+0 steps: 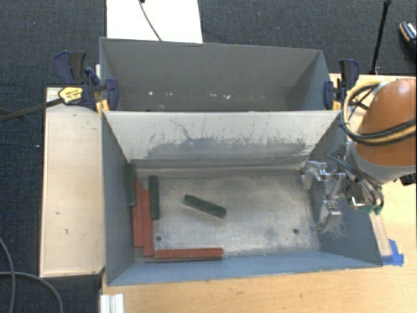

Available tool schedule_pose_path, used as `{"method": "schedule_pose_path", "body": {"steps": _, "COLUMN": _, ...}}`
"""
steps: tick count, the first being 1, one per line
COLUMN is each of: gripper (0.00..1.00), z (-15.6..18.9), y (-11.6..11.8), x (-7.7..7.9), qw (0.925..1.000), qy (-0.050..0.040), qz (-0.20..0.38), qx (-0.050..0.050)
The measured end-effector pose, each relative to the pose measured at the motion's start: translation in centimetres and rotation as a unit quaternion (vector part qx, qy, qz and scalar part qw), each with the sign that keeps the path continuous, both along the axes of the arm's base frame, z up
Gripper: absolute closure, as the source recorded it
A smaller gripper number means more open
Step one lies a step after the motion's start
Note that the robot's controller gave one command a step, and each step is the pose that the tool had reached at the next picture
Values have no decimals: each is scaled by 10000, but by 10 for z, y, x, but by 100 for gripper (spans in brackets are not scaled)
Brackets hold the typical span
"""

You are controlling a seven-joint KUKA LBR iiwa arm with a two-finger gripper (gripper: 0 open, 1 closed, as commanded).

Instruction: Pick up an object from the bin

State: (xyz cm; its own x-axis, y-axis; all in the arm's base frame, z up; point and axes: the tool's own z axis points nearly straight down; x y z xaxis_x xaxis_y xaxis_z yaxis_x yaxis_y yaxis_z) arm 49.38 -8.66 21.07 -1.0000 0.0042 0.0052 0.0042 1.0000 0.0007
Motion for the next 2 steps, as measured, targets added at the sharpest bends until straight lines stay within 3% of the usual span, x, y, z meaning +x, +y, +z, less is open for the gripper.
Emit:
{"method": "schedule_pose_path", "body": {"steps": 1, "gripper": 0, "z": -94, "y": 61, "x": -15, "qw": 9989, "qy": 6, "qz": 462, "qx": 15}}
{"method": "schedule_pose_path", "body": {"steps": 2, "gripper": 0, "z": -85, "y": 168, "x": 30, "qw": 10000, "qy": -54, "qz": -30, "qx": 25}}
